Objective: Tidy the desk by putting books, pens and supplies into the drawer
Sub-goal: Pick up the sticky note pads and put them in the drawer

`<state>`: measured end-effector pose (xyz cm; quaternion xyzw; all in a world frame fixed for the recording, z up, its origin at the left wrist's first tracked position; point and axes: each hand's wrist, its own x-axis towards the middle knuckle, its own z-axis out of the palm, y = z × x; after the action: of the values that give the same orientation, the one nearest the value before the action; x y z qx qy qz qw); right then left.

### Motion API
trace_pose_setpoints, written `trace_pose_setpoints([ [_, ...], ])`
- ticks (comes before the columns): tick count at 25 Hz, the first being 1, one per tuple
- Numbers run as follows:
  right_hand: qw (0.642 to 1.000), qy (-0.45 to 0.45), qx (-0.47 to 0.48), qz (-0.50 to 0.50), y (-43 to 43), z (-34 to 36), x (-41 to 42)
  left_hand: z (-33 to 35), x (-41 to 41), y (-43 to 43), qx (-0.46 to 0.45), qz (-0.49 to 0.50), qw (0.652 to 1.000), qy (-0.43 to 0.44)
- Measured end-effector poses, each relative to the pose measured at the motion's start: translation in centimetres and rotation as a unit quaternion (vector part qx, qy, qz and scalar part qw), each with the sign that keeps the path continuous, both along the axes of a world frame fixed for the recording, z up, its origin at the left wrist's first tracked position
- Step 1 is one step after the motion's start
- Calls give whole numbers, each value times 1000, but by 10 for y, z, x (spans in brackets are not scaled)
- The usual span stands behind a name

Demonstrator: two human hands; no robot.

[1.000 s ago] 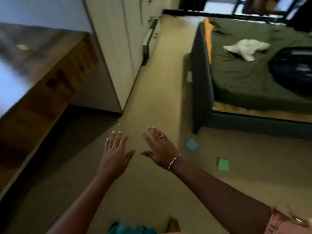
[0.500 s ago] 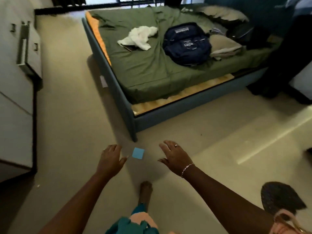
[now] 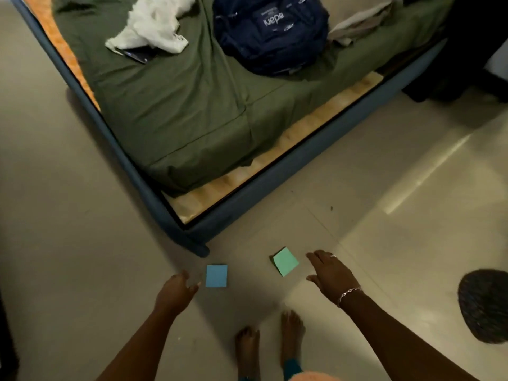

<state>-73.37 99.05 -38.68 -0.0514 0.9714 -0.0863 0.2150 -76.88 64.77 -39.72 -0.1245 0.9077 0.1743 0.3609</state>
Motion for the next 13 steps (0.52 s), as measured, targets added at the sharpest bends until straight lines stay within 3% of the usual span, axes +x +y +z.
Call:
trace_pose_setpoints([
  [6, 989, -124, 35, -68, 26, -181, -29, -191, -7, 29, 5, 117, 991, -70],
  [13, 977, -145, 32, -156, 33, -373, -58, -376, -5, 38, -10, 221, 971, -86],
])
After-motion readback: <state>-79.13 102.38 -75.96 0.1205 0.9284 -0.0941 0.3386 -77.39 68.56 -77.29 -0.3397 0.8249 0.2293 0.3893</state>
